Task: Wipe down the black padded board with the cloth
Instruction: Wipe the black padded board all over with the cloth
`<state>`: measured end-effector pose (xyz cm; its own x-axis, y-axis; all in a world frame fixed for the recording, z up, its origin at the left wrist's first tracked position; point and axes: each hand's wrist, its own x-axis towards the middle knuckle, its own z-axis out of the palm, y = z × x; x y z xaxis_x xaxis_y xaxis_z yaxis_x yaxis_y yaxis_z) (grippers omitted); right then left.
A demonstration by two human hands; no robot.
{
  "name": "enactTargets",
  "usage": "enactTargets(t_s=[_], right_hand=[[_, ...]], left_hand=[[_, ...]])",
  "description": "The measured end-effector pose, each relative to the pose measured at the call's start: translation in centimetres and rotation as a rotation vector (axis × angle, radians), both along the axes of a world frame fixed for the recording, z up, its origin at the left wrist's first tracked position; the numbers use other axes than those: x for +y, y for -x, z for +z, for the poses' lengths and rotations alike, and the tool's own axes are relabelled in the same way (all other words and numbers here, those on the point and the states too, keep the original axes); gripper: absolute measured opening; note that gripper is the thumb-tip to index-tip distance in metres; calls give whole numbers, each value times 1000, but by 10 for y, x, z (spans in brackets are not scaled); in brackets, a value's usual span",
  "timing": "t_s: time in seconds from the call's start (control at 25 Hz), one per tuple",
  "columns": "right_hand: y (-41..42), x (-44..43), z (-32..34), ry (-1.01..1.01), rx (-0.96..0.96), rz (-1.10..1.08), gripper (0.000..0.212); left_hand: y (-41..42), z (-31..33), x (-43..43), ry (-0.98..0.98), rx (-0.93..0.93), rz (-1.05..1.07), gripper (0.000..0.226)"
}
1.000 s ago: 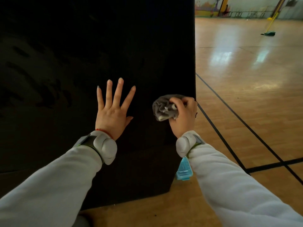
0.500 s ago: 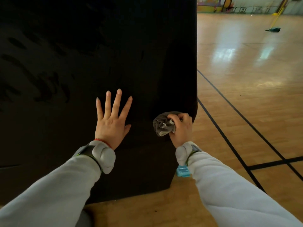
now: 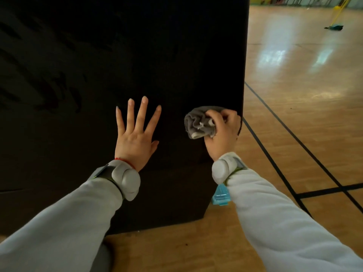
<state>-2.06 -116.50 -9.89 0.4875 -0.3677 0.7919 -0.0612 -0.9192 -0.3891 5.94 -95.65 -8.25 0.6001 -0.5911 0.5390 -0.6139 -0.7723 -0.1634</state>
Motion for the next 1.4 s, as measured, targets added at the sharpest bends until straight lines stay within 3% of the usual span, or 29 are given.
enactTargets(t_s=[0.2, 0.36, 0.44, 0.6, 0.68, 1.12, 1.2, 1.4], right_hand=[[13, 0, -54, -21, 221, 12, 50], [20, -5, -54, 16, 289, 55, 53], [25, -8, -40, 44, 250, 97, 49], [18, -9, 4, -66, -23, 62, 48], [9, -7, 5, -21, -50, 47, 41], [23, 6, -98, -103, 445, 13, 61], [28, 5, -92, -98, 392, 45, 54], [17, 2, -36, -188, -5, 67, 41]], left_hand=[[2, -7, -3, 48, -26, -27, 104], [7, -21, -2, 15, 5, -21, 106], [5, -23, -2, -2, 17, -3, 110], [4, -23, -2, -3, 2, 5, 111], [2, -25, -2, 9, -1, -5, 109], [3, -43, 4, 43, -48, -74, 99], [2, -49, 6, 24, -38, -78, 100], [-5, -55, 5, -8, -48, -47, 104]])
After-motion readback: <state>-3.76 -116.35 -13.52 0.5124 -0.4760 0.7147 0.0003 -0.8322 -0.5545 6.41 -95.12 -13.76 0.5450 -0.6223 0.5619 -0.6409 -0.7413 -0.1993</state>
